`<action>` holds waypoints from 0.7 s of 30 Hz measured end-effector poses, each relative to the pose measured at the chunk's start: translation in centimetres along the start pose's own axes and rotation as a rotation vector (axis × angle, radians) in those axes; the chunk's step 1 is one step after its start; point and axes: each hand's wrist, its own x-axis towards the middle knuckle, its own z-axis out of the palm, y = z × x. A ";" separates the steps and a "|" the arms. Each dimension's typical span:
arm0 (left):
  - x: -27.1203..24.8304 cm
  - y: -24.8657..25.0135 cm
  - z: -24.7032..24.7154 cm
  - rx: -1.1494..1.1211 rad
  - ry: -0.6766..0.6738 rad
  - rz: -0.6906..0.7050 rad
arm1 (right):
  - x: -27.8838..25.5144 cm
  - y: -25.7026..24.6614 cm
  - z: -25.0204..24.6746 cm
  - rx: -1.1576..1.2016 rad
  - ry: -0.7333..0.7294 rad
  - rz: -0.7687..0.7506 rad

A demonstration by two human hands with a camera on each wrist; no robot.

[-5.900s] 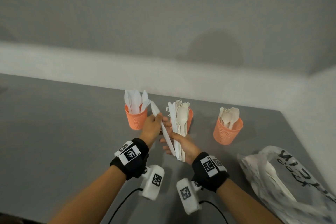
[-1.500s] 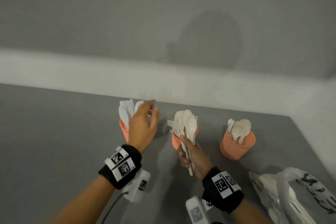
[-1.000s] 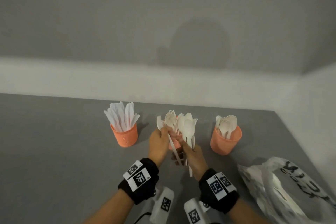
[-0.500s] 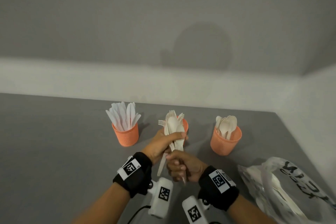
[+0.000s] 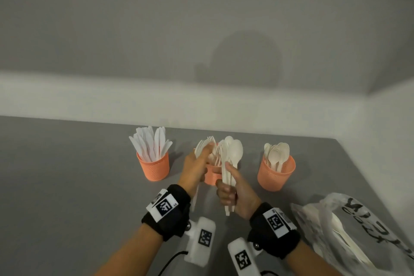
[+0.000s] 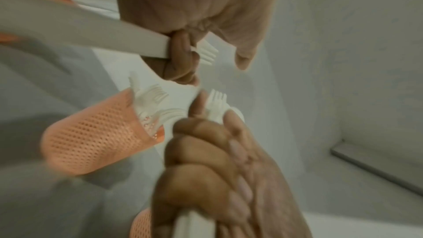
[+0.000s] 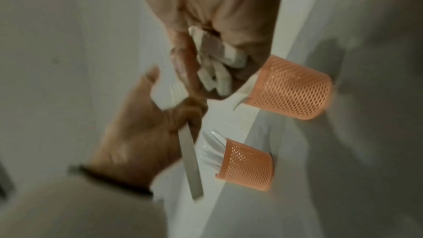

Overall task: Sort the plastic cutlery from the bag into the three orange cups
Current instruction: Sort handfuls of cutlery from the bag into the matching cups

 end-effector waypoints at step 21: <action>-0.5 -2.1 0.5 -0.081 -0.011 -0.016 | -0.1 0.2 0.0 -0.354 0.013 -0.070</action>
